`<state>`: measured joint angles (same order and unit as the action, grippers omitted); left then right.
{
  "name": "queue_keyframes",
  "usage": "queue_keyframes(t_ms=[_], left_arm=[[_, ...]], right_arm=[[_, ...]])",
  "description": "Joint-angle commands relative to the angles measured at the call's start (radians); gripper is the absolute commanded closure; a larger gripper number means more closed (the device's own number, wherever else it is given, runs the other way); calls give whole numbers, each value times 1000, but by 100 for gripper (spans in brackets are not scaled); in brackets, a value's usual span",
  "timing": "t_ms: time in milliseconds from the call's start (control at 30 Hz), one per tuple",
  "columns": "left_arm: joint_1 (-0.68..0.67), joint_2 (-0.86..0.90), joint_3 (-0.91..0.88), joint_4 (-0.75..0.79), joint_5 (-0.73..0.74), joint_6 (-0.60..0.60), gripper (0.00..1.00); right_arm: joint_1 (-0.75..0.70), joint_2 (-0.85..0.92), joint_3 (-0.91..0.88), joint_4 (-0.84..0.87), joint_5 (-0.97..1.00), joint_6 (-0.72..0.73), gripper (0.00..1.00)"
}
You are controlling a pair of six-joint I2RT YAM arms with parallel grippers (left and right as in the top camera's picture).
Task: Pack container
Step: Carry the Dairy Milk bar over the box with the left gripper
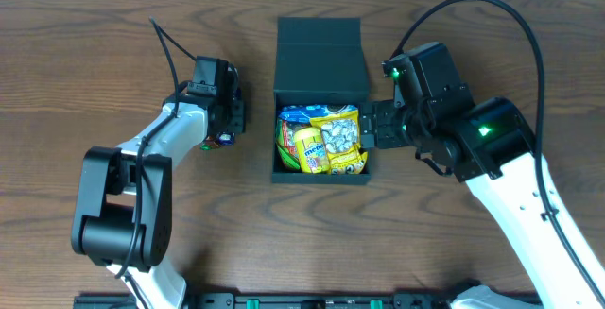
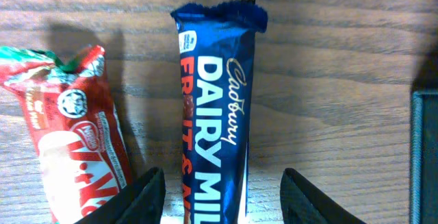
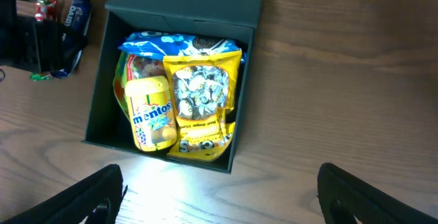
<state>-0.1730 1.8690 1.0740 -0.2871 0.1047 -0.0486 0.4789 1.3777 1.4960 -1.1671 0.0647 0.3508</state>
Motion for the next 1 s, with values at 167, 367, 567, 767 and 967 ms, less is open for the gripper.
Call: queue_keyframes(t_ms=[167,367,567,767,967], left_arm=[[3,35,5,-3,-11,-3,49],[2,35,5,-3,-11,-14,66],[2,34,10,-23,-7,-42,84],[0,21,73,-132,-8,-41,94],[-44,-62,183,-257,-11,-33,94]], right_arm=[[-18,-11,7,-3,14,-16,9],[-18,-11,7,-4,14,-16,9],[-25,-11,8,-13,15,-16,9],[-97,-27,8,-66,21,-16,9],[-206,-71,8,-111,67,-17,6]])
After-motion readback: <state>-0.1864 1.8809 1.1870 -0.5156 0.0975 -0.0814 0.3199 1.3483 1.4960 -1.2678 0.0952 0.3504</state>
